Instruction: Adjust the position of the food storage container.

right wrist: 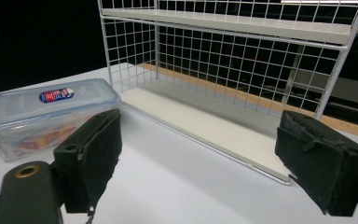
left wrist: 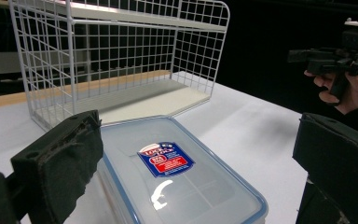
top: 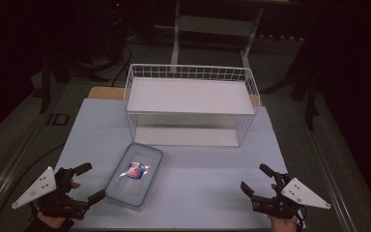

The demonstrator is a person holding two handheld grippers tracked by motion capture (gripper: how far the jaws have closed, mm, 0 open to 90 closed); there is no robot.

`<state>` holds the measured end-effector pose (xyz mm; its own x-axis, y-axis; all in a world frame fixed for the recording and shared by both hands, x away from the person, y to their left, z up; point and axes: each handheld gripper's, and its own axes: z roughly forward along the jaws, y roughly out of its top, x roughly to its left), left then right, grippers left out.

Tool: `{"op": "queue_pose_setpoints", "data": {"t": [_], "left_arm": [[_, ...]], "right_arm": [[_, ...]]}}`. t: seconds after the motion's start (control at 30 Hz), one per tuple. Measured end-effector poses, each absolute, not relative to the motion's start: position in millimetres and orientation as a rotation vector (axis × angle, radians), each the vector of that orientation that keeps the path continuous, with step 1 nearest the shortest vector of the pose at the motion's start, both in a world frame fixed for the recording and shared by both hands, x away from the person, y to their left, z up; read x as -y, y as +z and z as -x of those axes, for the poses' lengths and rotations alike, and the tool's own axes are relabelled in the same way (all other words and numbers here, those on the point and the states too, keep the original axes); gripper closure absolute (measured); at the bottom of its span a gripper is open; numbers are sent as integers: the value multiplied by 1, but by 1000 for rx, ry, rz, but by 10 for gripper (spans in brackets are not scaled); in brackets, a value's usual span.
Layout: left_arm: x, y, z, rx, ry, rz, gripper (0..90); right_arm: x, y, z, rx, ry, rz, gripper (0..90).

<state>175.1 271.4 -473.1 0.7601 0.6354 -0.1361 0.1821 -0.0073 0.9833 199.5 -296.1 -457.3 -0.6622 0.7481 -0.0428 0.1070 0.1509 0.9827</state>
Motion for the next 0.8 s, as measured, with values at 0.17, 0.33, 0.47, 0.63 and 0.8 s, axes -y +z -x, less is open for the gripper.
{"op": "queue_pose_setpoints", "data": {"t": [0.17, 0.33, 0.47, 0.63, 0.8], "left_arm": [[-272, -470, -175, -676, 421, -1561, 15], [-280, -461, -178, -708, 413, -1559, 16], [-294, -465, -181, -730, 484, -1569, 191], [-308, -476, -187, -810, 546, -1603, 451], [-308, -493, -194, -889, 482, -1729, 602]], "right_arm": [[296, -457, -199, -1899, 1550, -814, 143], [295, -456, -199, -1890, 1560, -819, 141], [294, -455, -200, -1891, 1562, -827, 141], [291, -455, -199, -1894, 1563, -822, 141], [289, -455, -199, -1898, 1564, -813, 141]]}}
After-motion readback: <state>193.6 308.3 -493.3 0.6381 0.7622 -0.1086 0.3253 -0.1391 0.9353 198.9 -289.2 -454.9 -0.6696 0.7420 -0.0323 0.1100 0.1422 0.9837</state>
